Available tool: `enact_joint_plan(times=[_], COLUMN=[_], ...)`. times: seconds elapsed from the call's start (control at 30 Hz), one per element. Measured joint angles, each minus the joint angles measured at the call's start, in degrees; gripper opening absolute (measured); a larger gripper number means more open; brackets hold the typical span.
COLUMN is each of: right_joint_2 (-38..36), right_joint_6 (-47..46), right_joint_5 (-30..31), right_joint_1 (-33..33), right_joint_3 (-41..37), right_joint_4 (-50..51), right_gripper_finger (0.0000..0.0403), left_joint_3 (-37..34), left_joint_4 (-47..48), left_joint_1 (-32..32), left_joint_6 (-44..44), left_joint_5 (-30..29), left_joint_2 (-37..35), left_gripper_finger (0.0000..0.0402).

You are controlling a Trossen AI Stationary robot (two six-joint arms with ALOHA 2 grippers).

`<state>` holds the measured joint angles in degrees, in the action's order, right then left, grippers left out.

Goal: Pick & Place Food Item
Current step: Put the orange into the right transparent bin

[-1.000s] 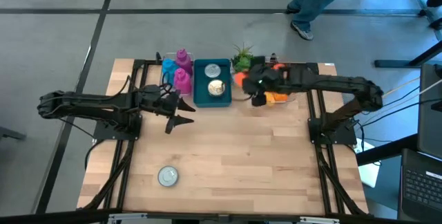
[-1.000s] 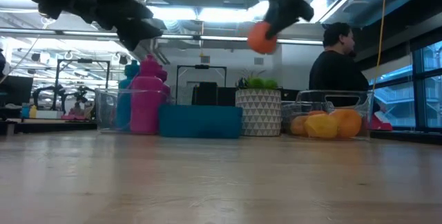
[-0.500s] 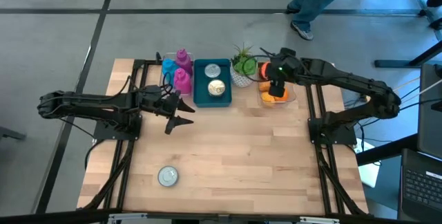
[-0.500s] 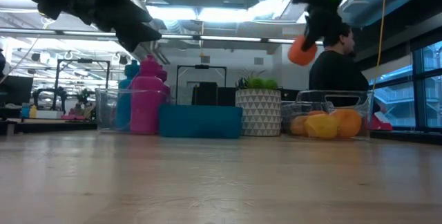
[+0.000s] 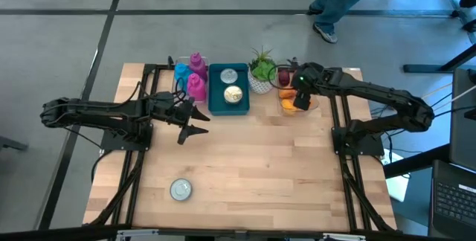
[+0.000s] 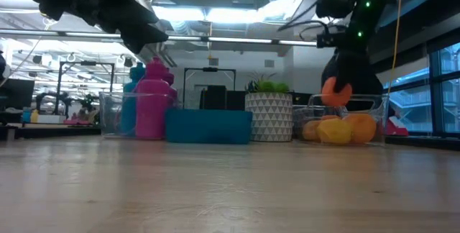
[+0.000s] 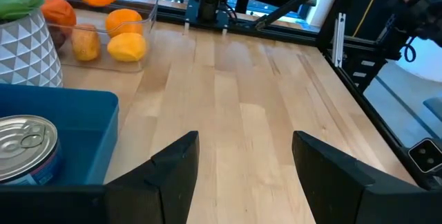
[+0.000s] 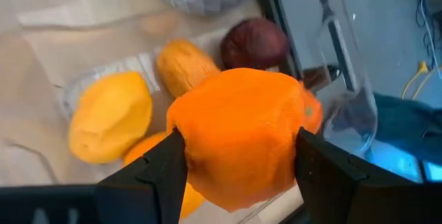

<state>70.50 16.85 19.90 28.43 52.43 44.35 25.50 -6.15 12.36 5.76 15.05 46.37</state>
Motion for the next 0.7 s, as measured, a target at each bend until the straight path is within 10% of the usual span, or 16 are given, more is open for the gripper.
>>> enact_joint_plan(times=[0.7], right_joint_2=[15.69], right_joint_6=[-1.07], right_joint_5=[4.27], right_joint_1=[6.75], right_joint_3=[-4.10], right_joint_4=[-6.49], right_gripper_finger=[0.0215], left_joint_3=[-0.04], left_joint_4=[-0.02], left_joint_1=[0.00], left_joint_6=[1.55], left_joint_5=[0.00], left_joint_2=[0.00], left_gripper_finger=[0.0223])
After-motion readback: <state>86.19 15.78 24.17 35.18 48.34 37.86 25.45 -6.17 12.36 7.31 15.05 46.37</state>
